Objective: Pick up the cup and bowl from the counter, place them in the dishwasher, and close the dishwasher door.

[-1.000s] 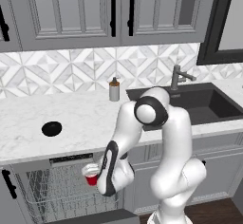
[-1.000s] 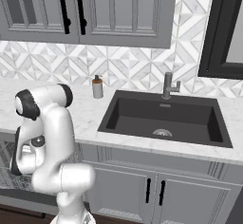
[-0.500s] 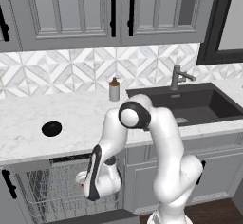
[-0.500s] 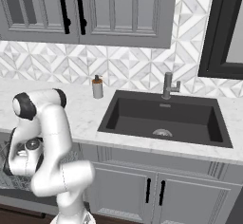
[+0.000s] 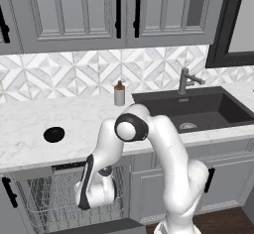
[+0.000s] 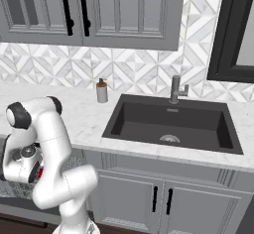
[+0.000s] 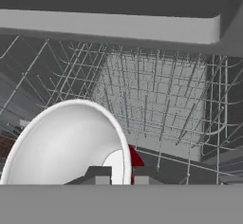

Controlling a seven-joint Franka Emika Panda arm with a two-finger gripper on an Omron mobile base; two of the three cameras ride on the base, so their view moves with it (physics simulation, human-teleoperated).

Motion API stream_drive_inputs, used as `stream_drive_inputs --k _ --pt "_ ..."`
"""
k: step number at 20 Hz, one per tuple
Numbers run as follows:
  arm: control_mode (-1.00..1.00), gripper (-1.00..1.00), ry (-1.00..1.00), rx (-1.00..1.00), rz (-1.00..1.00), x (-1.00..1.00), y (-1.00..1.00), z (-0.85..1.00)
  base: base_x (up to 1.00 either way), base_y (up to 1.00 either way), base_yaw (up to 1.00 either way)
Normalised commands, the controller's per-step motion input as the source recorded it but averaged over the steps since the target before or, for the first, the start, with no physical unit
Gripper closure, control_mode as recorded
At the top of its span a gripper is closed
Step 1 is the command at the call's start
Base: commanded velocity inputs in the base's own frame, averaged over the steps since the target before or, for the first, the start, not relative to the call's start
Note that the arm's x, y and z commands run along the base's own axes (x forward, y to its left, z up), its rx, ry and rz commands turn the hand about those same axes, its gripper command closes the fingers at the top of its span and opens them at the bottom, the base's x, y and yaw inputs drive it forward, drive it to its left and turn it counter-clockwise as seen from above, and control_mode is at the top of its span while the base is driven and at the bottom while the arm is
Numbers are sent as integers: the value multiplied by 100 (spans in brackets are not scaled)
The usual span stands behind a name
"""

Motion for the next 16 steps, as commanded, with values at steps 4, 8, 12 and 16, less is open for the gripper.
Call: stream_drive_inputs --k 4,8,12,16 --pt "-100 100 -12 0 0 -26 0 -50 0 0 0" --pt "-100 100 -2 0 0 -5 0 -64 0 0 0" --pt "-100 -100 -6 0 0 -23 2 -29 0 0 0" --pt "-100 -100 -11 0 0 -44 0 0 0 0 0"
